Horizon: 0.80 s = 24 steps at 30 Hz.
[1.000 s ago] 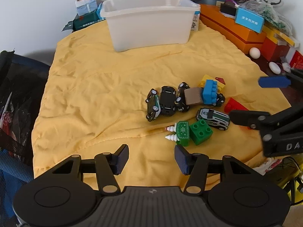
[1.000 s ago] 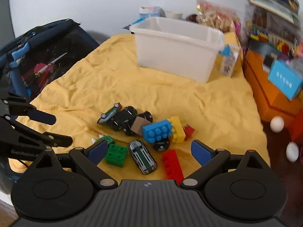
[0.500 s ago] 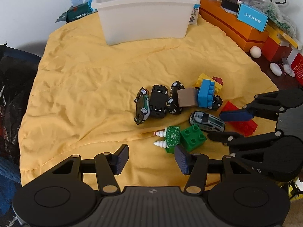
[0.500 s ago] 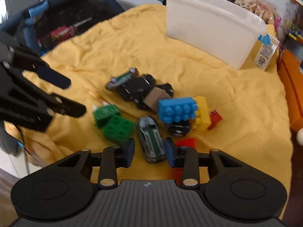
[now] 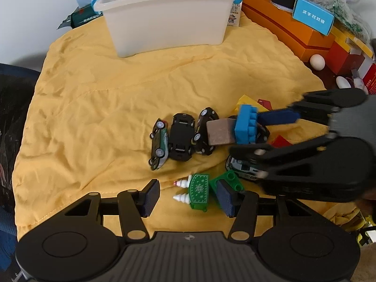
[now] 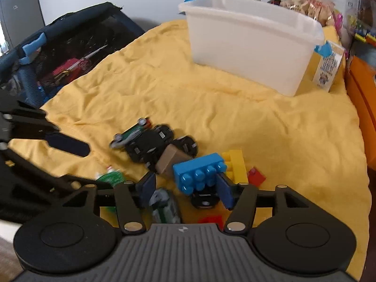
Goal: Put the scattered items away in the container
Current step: 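Grasp the blue Lego brick with the right tool while the left tool grasps the yellow brick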
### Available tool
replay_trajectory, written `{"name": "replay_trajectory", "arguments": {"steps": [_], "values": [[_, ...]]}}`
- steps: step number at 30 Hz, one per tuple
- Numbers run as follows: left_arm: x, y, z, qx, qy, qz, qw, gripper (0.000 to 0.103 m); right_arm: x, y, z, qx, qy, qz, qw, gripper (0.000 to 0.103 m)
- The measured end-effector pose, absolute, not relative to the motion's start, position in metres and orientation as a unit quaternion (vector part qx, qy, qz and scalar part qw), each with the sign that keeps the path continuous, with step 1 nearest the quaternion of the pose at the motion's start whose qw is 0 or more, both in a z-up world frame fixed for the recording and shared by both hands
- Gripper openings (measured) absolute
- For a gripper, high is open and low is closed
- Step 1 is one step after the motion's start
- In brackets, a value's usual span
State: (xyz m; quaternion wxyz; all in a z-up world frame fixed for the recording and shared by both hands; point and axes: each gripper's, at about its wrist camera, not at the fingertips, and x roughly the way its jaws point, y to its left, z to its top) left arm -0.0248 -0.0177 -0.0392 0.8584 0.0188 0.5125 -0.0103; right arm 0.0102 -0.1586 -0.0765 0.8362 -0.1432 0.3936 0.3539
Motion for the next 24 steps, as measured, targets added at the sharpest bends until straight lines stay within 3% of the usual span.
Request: {"name": "replay_trajectory", "arguments": {"steps": [3, 7, 24], "values": [[-0.021, -0.021, -0.037, 0.018, 0.511, -0.008, 0.86, 0.057, 0.015, -0.159, -0.077, -0.149, 0.387, 0.366, 0.833, 0.043], [-0.014, -0.024, -0.032, 0.019, 0.504, -0.001, 0.864, 0.057, 0.015, -0.162, -0.071, -0.186, 0.372, 0.381, 0.826, 0.033], [0.031, -0.054, -0.013, 0.049, 0.486, -0.008, 0.872, 0.057, 0.009, -0.22, -0.057, -0.262, 0.335, 0.346, 0.836, 0.033]]}}
